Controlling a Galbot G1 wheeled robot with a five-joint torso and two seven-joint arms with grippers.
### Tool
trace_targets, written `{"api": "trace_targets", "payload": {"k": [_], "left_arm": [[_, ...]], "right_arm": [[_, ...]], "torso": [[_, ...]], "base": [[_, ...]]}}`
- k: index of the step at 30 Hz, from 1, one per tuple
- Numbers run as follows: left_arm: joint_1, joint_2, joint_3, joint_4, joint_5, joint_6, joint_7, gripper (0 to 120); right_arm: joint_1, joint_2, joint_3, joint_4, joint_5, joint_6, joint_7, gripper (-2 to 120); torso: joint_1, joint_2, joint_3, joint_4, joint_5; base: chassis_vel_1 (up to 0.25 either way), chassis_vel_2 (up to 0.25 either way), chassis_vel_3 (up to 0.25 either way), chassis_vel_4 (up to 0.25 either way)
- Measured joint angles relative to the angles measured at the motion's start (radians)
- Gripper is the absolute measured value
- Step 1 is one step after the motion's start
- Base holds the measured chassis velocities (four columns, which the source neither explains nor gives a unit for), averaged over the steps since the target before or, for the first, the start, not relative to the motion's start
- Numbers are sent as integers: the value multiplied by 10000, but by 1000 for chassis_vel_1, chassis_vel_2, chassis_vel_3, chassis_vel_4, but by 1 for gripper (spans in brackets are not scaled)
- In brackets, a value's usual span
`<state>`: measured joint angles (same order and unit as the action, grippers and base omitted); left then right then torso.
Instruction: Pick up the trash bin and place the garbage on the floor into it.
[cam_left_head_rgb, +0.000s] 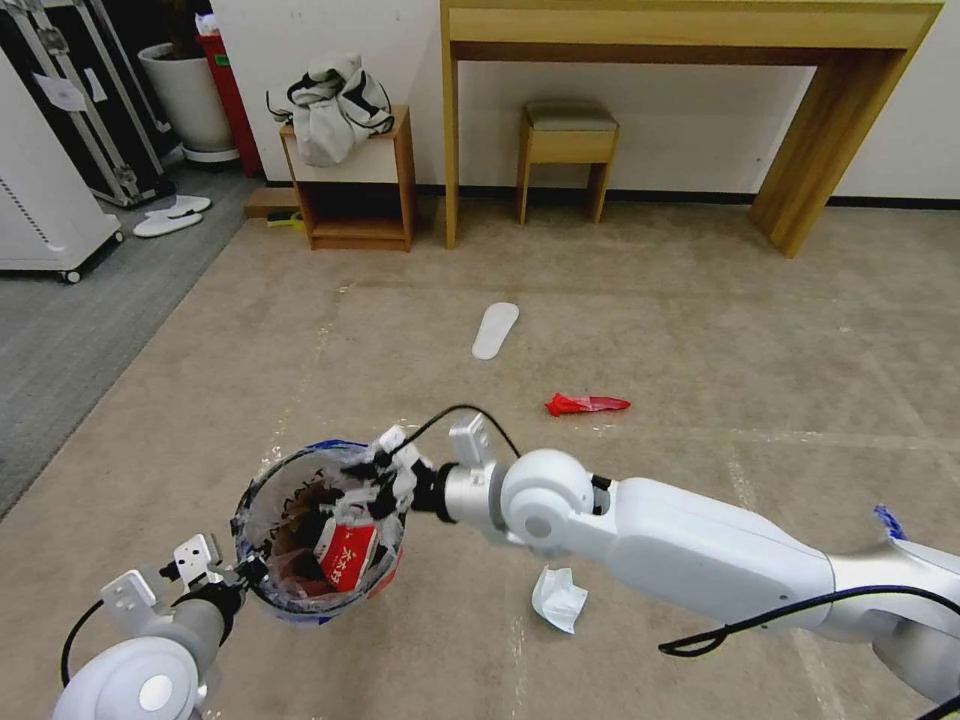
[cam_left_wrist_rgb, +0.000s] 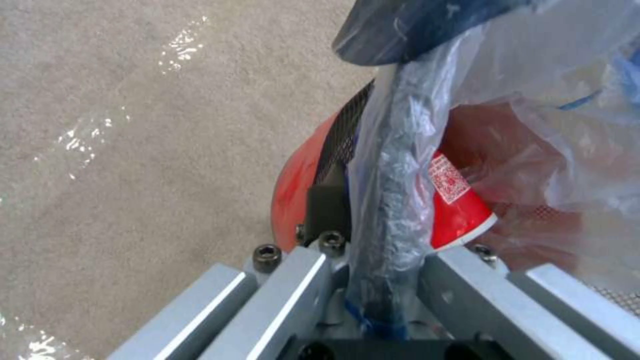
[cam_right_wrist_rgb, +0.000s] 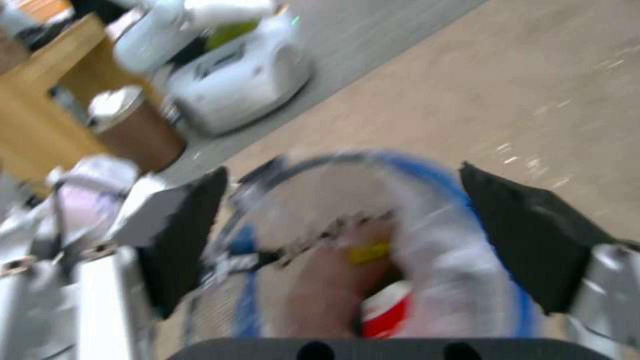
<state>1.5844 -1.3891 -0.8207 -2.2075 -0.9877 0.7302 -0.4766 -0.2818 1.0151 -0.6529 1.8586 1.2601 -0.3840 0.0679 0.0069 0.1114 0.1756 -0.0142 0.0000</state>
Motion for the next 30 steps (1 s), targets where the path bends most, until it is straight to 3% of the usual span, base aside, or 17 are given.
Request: {"api": "trace_targets", "payload": {"k": [1,9,16,19,20,22,23,25,30], "left_arm": [[9,12,-13,-11,-5,-1,6,0],[24,59,-40,-13,-12,-8,12,0],[-16,90,1,109,-3,-13,16,0],[-50,81,58,169,30,-15,23,0],[-50,81,58,169,30,-15,23,0],[-60,50,107,190,71,-15,25,0],[-60,50,107,190,71,-15,25,0],[-64,-1,154,201,137,-15,48,0],[-76,-61,183,232,207,-23,83,0]], "right_arm": [[-99,-147,433,-23,-46,6,97,98],[-853,-814,1620,-64,-498,-369,971,100],[-1793,-1876,2246,217,-1283,-2215,1339,100],[-2179,-2538,2611,331,-2282,-3342,-15,100],[-2179,-2538,2611,331,-2282,-3342,-15,100],[-2320,-3039,2694,350,-3476,-3530,-1672,100],[-2320,-3039,2694,350,-3476,-3530,-1672,100],[-2362,-3409,2688,327,-4885,-3604,-3204,100],[-2322,-3678,2413,284,-6386,-3604,-4483,100]], "torso": [[0,0,0,0,0],[0,0,0,0,1],[0,0,0,-1,4],[0,0,0,-3,1],[0,0,0,-3,1],[0,1,-1,-2,2],[0,1,-1,-2,2],[0,0,0,-2,3],[0,1,0,-1,2]], "base": [[0,0,0,0],[0,0,0,0],[0,0,0,0],[0,0,0,0],[0,0,0,0],[0,0,0,0],[0,0,0,0],[0,0,0,0],[0,0,0,0]]}}
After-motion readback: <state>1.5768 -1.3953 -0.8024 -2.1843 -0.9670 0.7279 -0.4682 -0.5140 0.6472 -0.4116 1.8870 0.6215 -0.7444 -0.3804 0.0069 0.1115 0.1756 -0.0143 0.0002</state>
